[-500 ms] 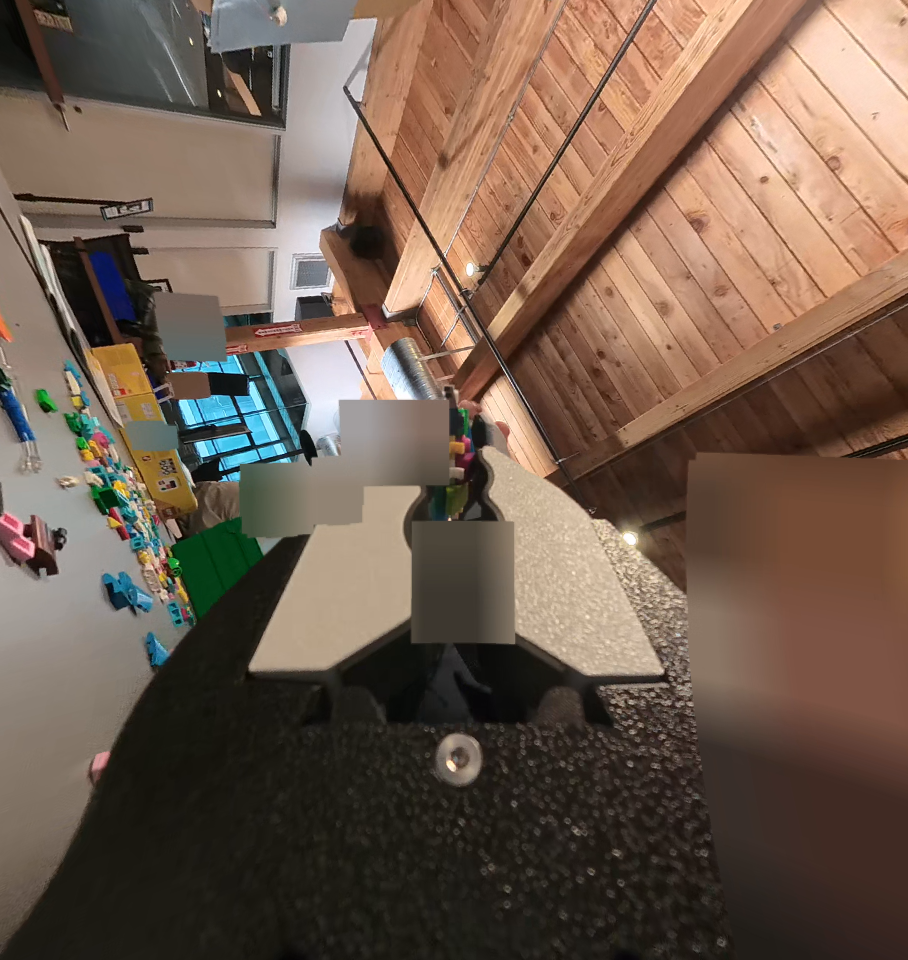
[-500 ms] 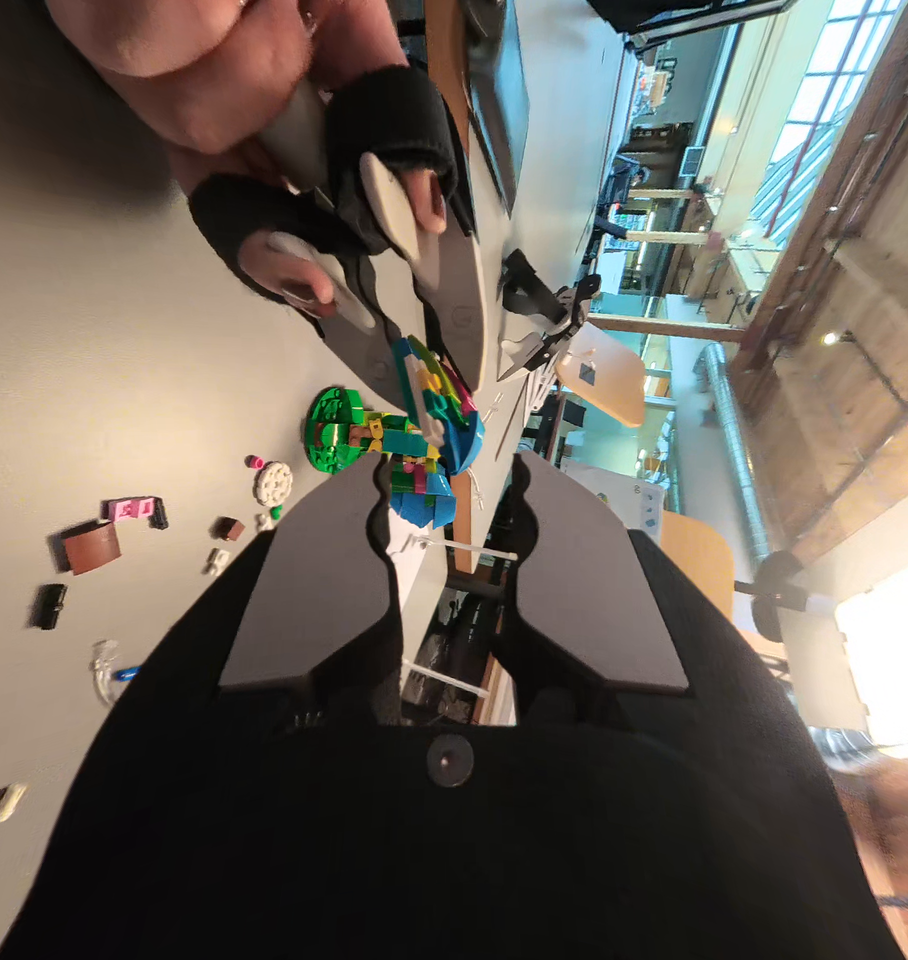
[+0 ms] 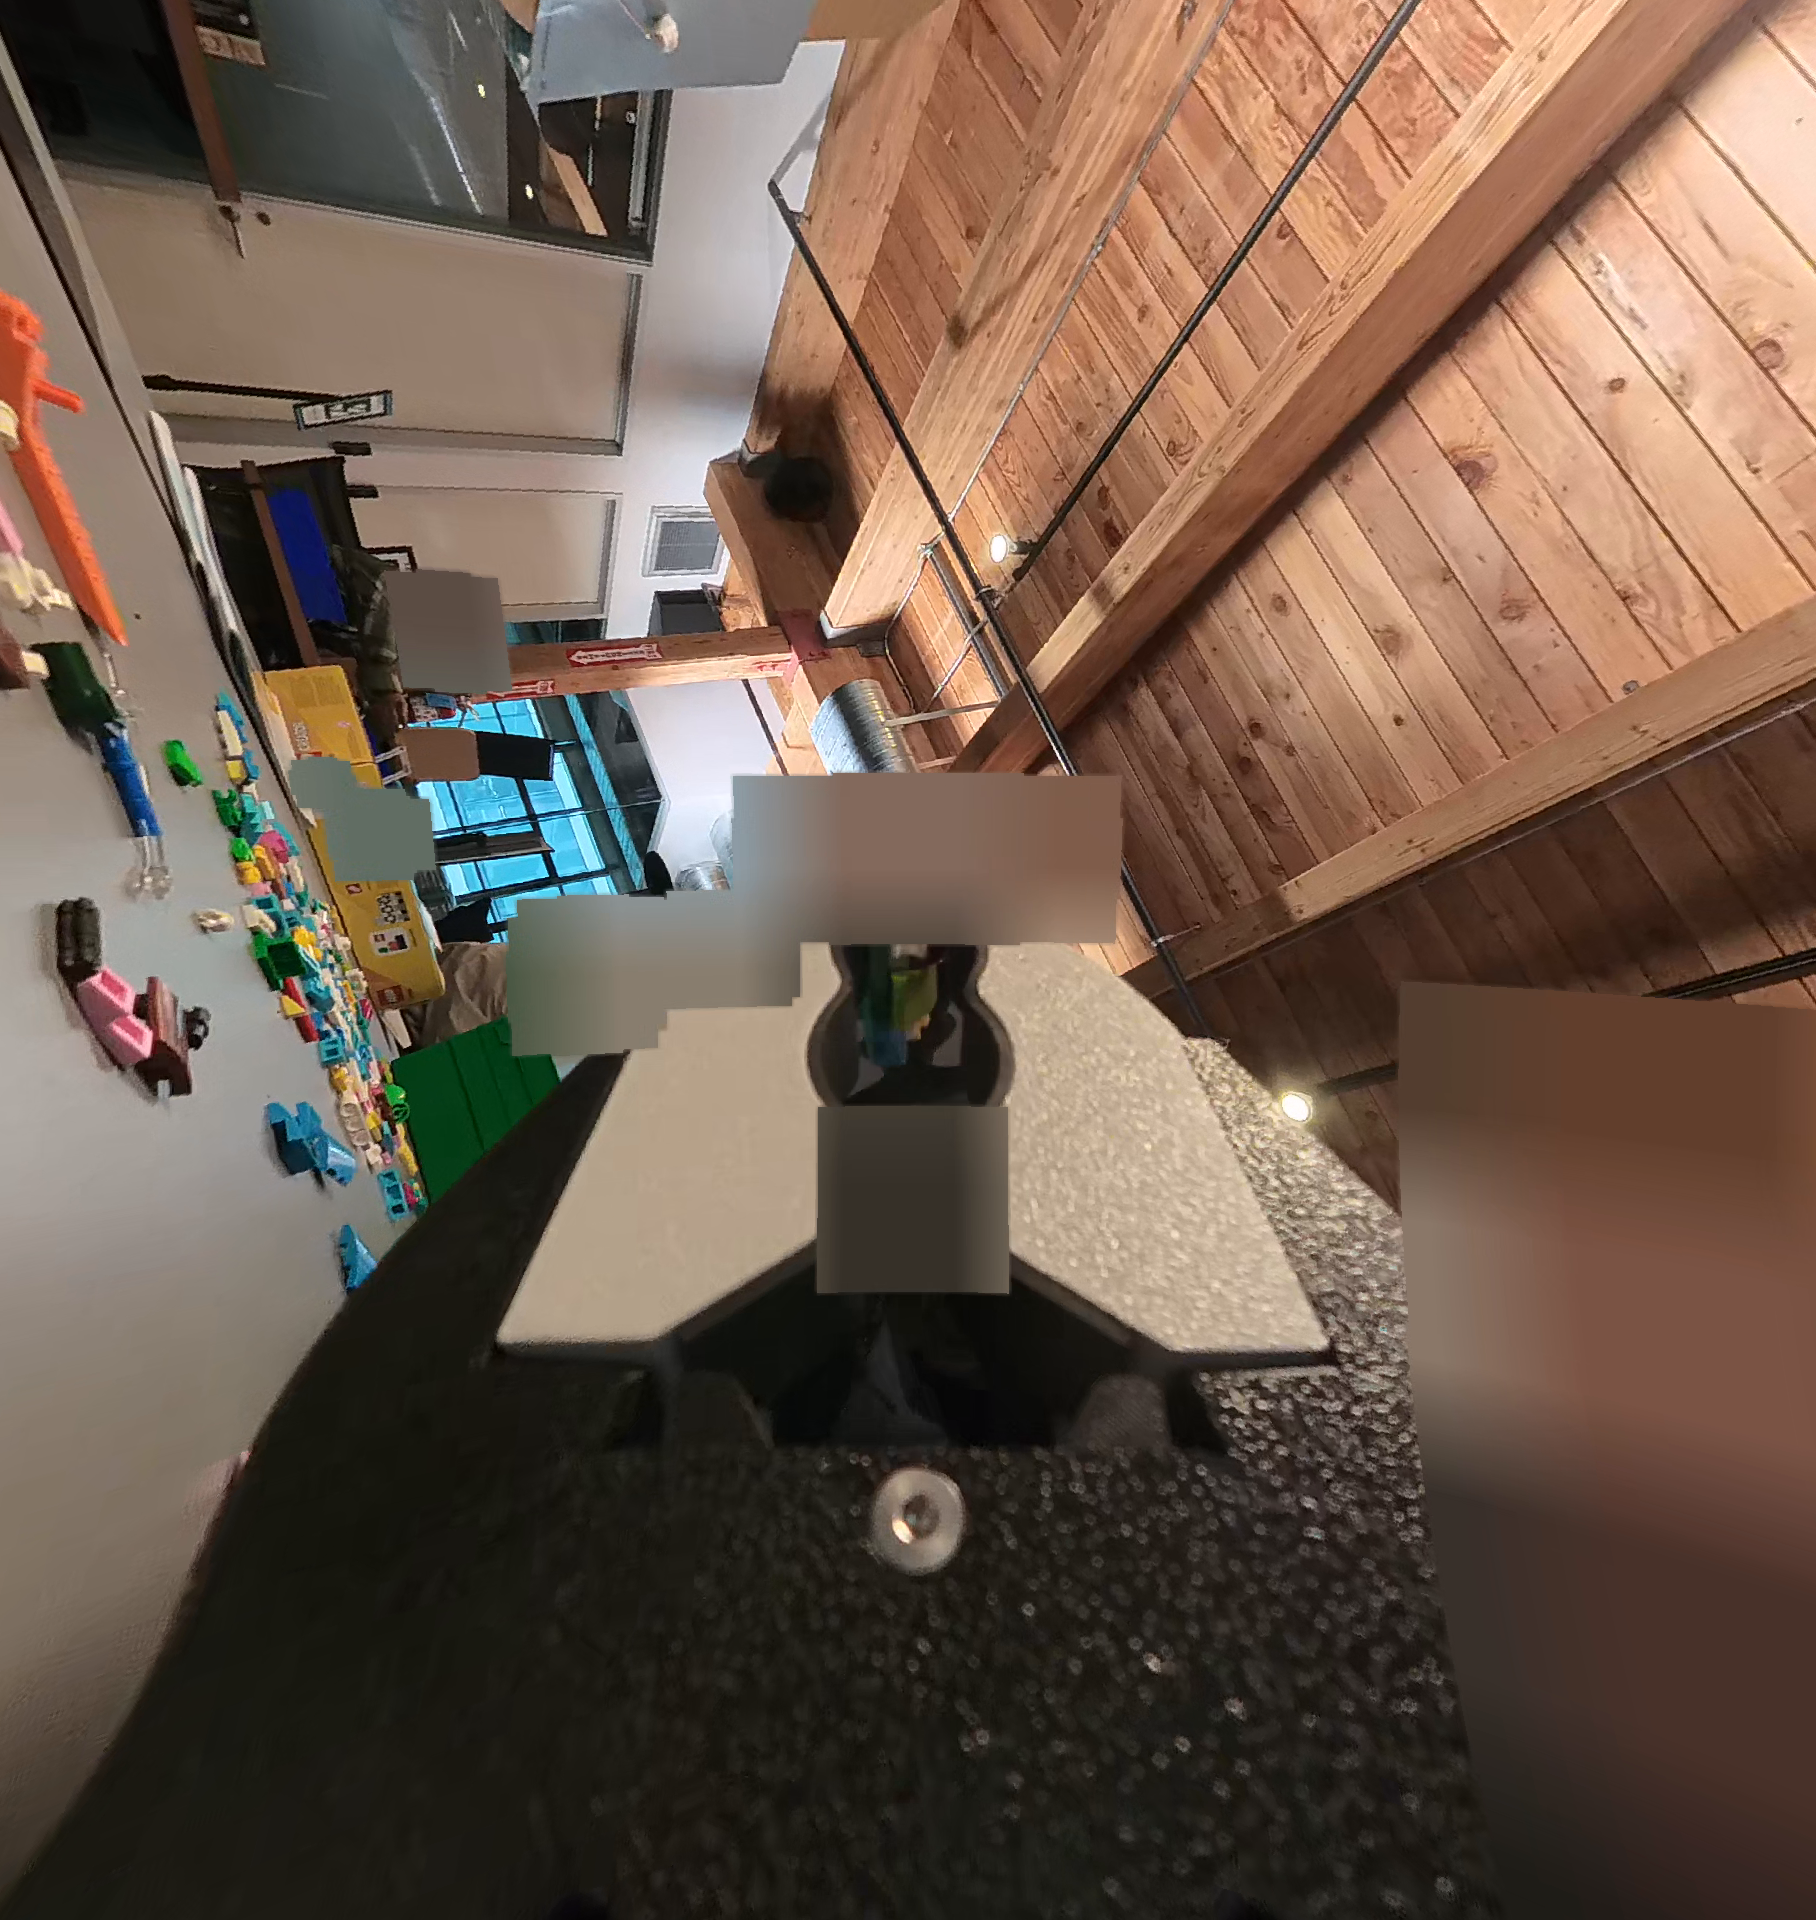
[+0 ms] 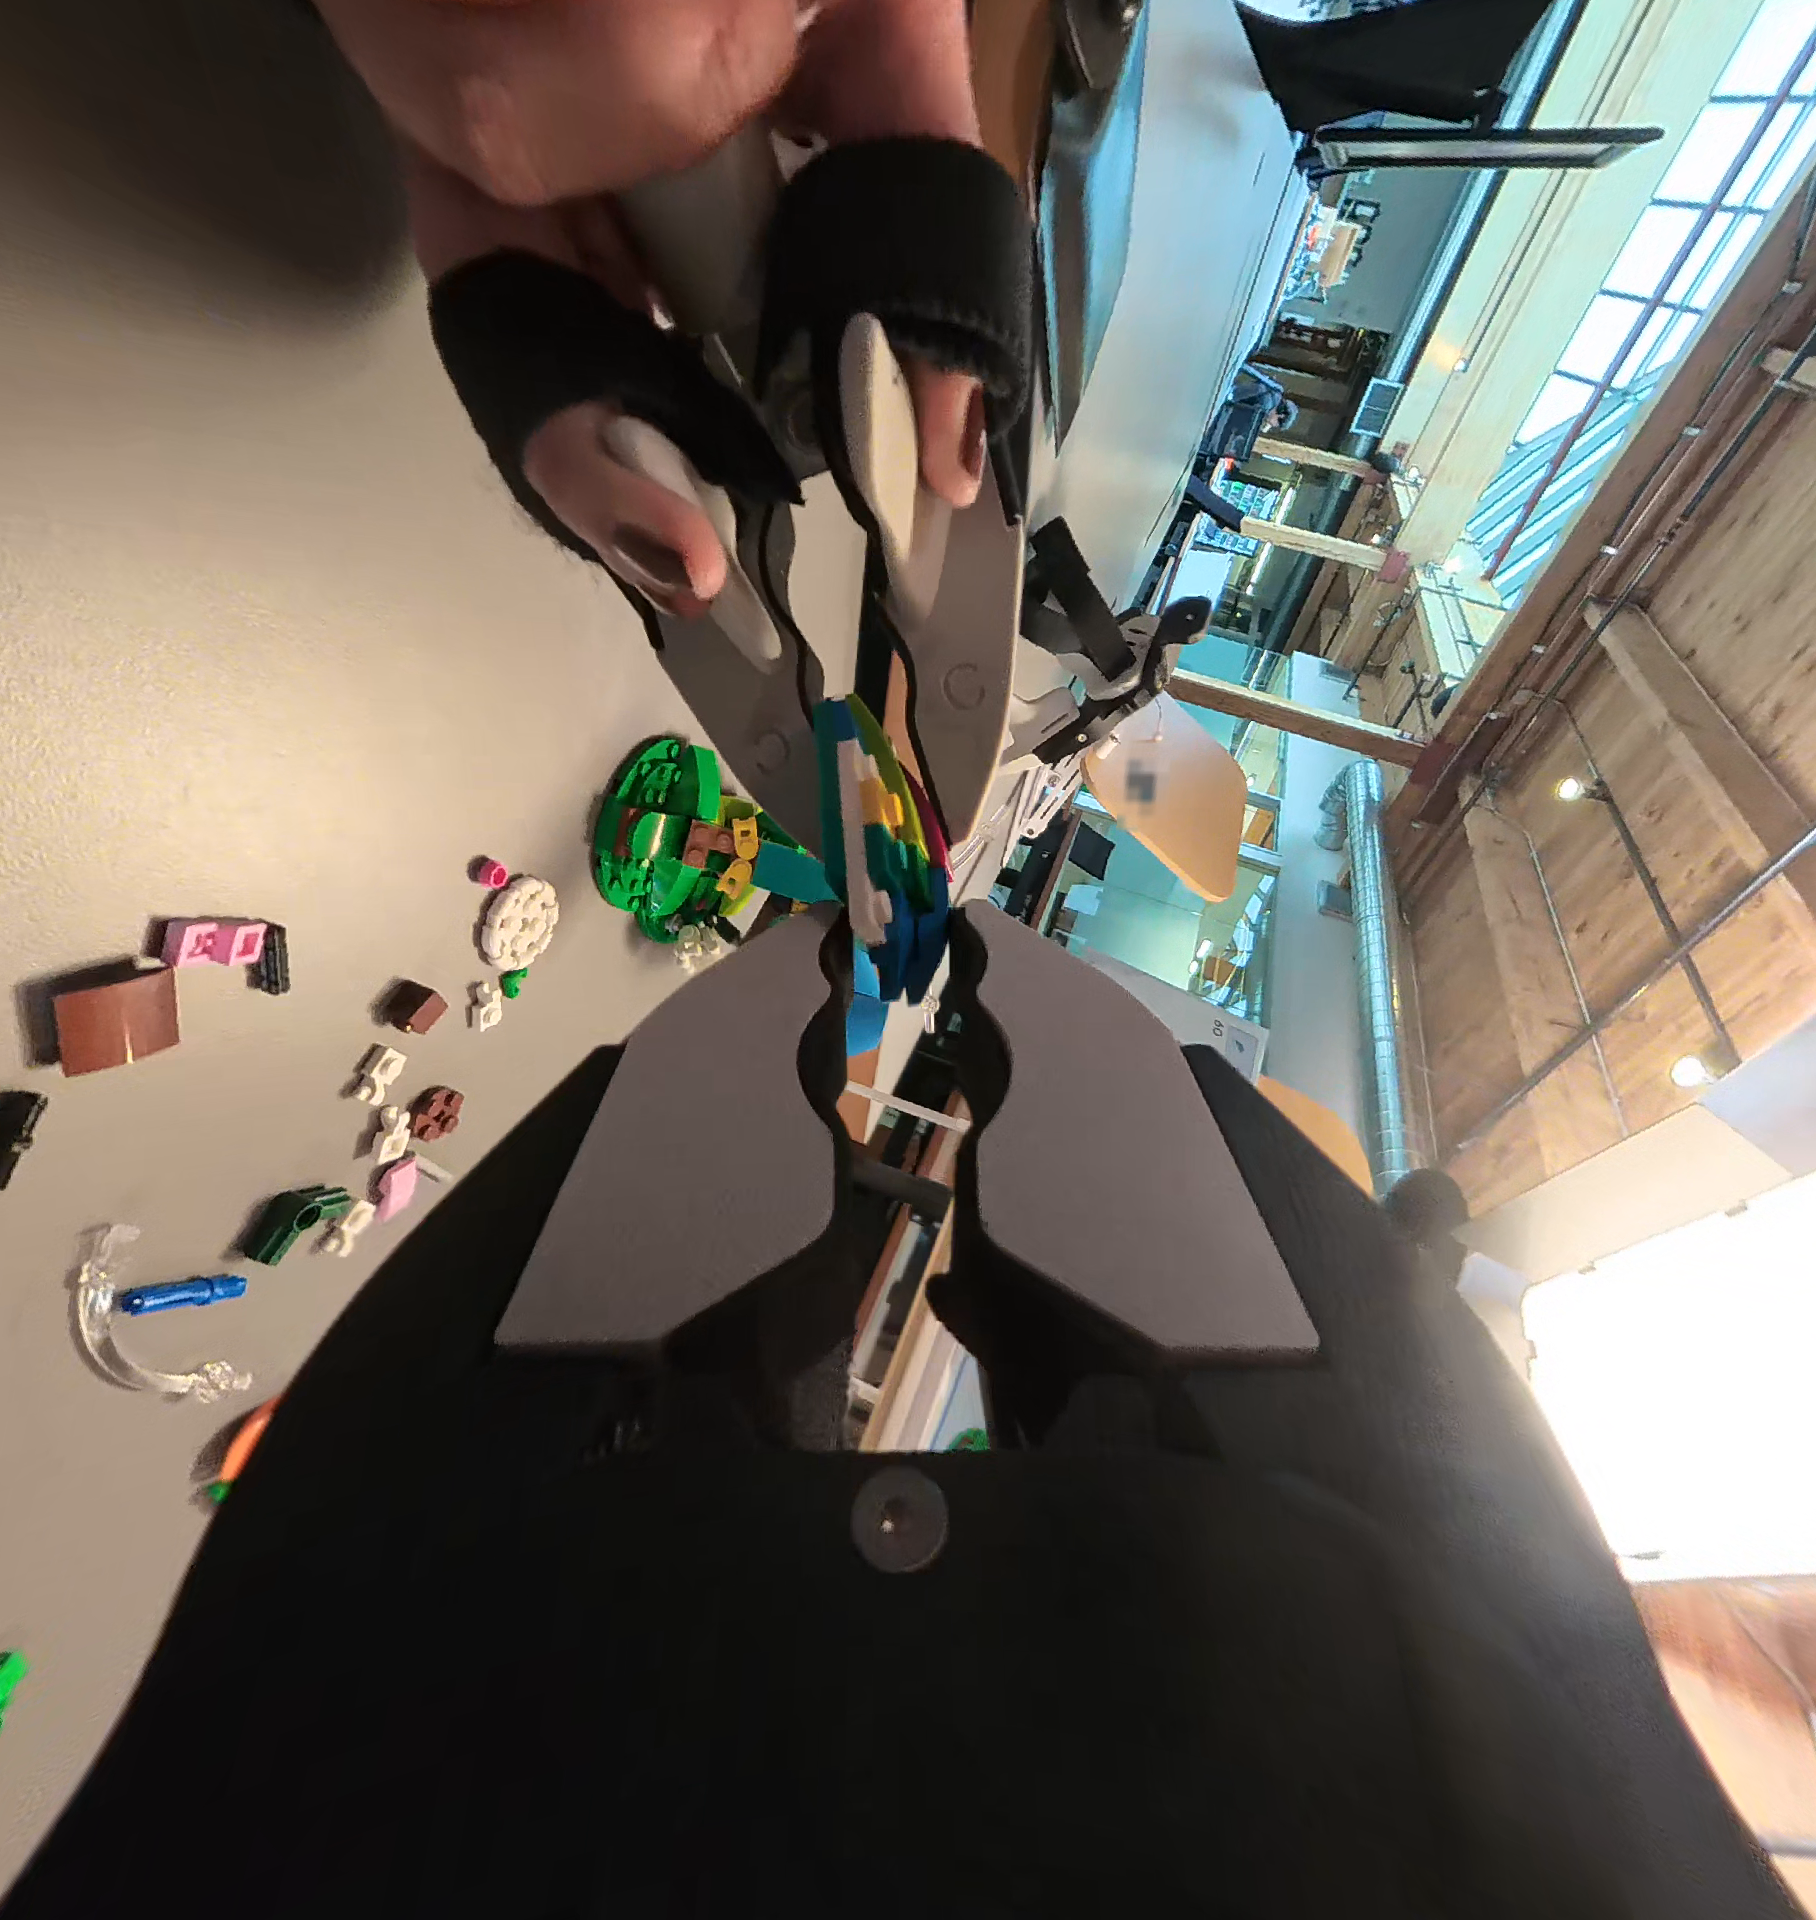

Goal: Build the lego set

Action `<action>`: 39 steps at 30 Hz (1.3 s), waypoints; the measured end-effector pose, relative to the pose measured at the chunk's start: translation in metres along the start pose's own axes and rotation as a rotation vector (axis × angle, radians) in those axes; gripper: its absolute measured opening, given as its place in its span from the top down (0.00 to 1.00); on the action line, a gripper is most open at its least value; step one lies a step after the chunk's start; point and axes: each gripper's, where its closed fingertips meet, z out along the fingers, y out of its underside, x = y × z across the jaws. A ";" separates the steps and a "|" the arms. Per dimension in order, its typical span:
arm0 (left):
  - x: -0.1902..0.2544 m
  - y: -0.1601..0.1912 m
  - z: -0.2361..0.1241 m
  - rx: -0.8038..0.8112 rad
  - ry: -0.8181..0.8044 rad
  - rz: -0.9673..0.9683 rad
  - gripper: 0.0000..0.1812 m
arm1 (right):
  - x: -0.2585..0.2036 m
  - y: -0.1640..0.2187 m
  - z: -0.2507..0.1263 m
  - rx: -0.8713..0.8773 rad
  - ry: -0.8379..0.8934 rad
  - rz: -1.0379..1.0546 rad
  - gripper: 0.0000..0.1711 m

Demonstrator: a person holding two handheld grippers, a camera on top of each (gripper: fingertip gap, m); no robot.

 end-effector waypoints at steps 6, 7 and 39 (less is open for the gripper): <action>-0.004 0.001 0.000 -0.001 -0.024 -0.012 0.92 | -0.004 0.001 -0.001 -0.049 -0.035 -0.187 0.93; -0.005 0.001 0.000 -0.001 -0.026 -0.015 0.92 | -0.004 0.002 -0.002 -0.054 -0.038 -0.217 0.93; -0.007 0.002 0.003 0.015 -0.053 -0.039 0.83 | -0.008 0.004 -0.008 -0.057 -0.027 -0.064 0.93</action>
